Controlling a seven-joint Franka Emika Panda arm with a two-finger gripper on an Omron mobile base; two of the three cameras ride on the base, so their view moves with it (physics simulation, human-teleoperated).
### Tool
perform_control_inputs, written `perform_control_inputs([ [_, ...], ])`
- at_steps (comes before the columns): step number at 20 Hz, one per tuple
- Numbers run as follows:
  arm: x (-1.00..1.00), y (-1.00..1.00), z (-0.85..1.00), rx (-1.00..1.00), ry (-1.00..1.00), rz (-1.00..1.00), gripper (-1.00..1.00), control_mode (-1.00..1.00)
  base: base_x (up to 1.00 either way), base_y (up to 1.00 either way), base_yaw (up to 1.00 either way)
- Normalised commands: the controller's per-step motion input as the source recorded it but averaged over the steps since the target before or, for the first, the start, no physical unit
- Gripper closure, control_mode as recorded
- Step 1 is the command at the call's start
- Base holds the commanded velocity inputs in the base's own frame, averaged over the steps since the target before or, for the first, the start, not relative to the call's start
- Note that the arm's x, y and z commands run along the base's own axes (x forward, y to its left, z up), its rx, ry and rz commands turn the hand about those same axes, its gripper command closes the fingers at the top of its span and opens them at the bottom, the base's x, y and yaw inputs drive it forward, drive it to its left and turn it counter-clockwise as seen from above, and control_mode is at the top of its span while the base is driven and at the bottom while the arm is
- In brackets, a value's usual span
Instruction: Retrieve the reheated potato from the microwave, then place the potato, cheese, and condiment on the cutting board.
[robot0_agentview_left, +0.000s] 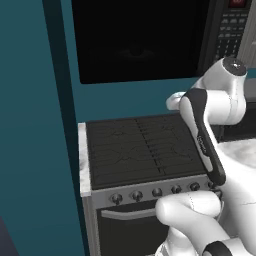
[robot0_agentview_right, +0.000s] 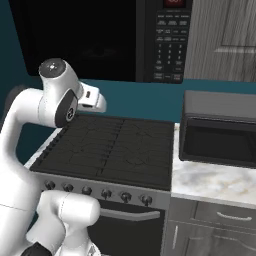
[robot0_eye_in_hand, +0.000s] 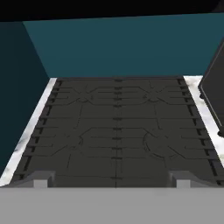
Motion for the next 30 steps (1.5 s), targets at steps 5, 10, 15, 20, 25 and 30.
perform_control_inputs([
  [5, -0.03, -0.28, 0.63, 0.12, 0.22, -0.11, -1.0, -1.0, 0.0, 0.0, 0.0],
  [10, -0.01, -0.33, 0.56, 0.07, 0.18, -0.08, -1.0, -1.0, 0.0, 0.0, 0.0],
  [15, 0.0, -0.32, 0.34, 0.0, -0.02, -0.01, -1.0, -1.0, 0.0, 0.0, 0.0],
  [20, 0.0, -0.3, 0.18, 0.0, -0.1, 0.0, -1.0, -1.0, 0.0, 0.0, 0.0],
  [25, 0.03, -0.22, 0.05, -0.02, -0.1, 0.0, -1.0, -1.0, 0.0, 0.0, 0.0],
  [30, 0.13, -0.19, 0.09, -0.05, -0.03, 0.01, -1.0, -1.0, 0.0, 0.0, 0.0],
])
